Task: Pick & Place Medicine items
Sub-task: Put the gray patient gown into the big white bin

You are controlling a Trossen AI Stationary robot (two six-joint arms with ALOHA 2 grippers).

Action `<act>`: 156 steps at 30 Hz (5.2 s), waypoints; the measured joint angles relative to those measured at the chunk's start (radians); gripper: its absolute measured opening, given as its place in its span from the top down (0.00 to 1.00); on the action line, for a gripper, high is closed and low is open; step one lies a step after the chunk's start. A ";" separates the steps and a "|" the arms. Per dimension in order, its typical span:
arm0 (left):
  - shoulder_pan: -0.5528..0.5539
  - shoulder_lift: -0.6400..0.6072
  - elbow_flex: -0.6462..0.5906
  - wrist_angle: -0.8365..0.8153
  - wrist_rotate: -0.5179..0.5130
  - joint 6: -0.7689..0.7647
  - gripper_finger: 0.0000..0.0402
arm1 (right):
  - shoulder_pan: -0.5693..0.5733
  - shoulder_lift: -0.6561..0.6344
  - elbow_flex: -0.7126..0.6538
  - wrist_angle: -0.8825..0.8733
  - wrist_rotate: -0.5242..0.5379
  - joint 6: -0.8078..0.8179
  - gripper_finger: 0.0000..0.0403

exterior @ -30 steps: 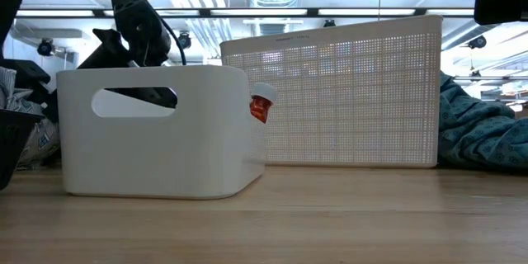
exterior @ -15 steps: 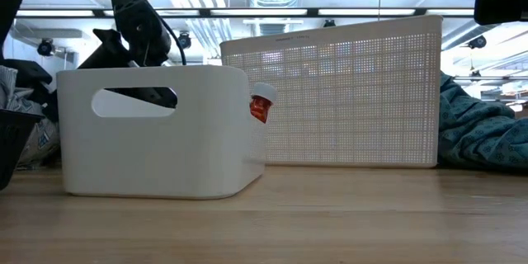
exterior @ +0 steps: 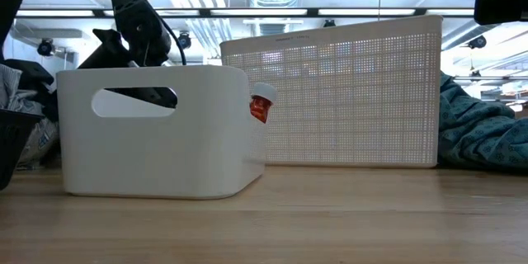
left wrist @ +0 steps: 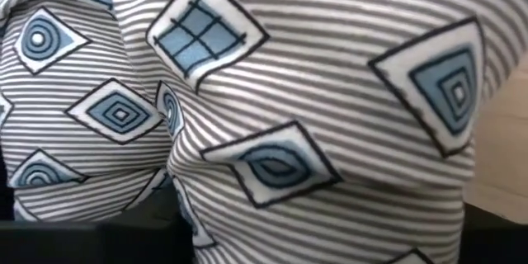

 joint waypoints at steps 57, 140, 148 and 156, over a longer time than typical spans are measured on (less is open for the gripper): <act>-0.051 0.001 0.318 -0.243 -0.343 -0.013 0.68 | 0.000 0.000 0.000 0.000 0.000 0.001 0.49; 0.198 -0.185 0.558 1.491 0.241 1.771 0.68 | 0.000 0.000 0.000 0.000 0.000 0.001 0.49; 0.199 0.009 0.797 1.193 0.243 1.772 0.67 | 0.000 0.000 0.000 0.000 0.000 0.001 0.49; 0.204 0.148 0.995 0.935 0.217 1.772 0.67 | 0.000 0.000 0.000 0.000 0.000 0.001 0.49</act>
